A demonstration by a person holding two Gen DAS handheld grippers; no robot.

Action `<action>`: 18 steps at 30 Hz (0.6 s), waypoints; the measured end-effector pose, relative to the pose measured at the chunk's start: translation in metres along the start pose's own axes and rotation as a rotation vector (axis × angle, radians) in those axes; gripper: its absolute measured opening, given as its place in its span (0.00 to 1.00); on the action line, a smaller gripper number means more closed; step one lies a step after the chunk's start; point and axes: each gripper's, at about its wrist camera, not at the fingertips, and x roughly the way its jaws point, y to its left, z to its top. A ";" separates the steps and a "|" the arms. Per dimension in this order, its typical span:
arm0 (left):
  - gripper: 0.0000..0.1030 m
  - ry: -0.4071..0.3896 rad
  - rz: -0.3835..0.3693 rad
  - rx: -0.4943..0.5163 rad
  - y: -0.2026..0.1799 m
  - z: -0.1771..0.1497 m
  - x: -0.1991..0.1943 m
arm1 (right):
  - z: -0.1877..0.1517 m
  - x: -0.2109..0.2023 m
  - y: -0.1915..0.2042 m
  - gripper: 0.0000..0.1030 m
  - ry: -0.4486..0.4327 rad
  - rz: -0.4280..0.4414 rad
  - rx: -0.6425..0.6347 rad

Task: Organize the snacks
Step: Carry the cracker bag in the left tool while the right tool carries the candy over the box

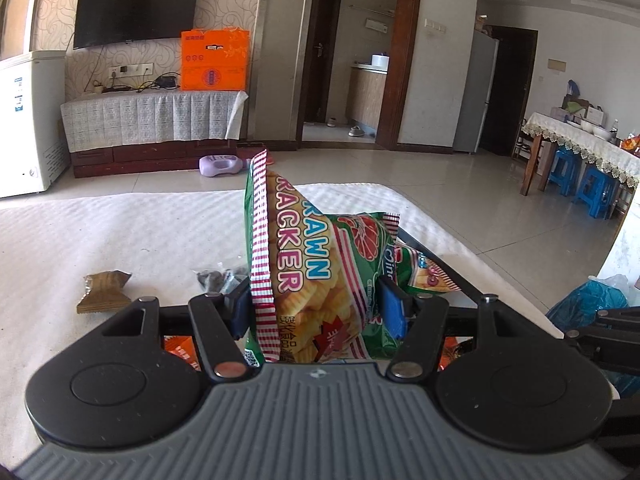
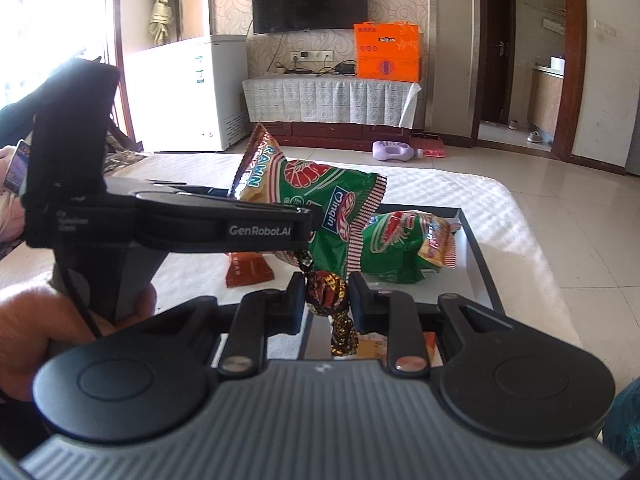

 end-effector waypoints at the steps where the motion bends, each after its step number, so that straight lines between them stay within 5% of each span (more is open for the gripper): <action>1: 0.65 0.002 -0.004 0.002 -0.001 0.000 0.001 | 0.000 0.000 -0.002 0.25 0.002 -0.006 0.003; 18: 0.65 0.066 -0.076 -0.012 -0.017 -0.009 0.037 | -0.009 0.000 -0.019 0.25 0.048 -0.063 0.023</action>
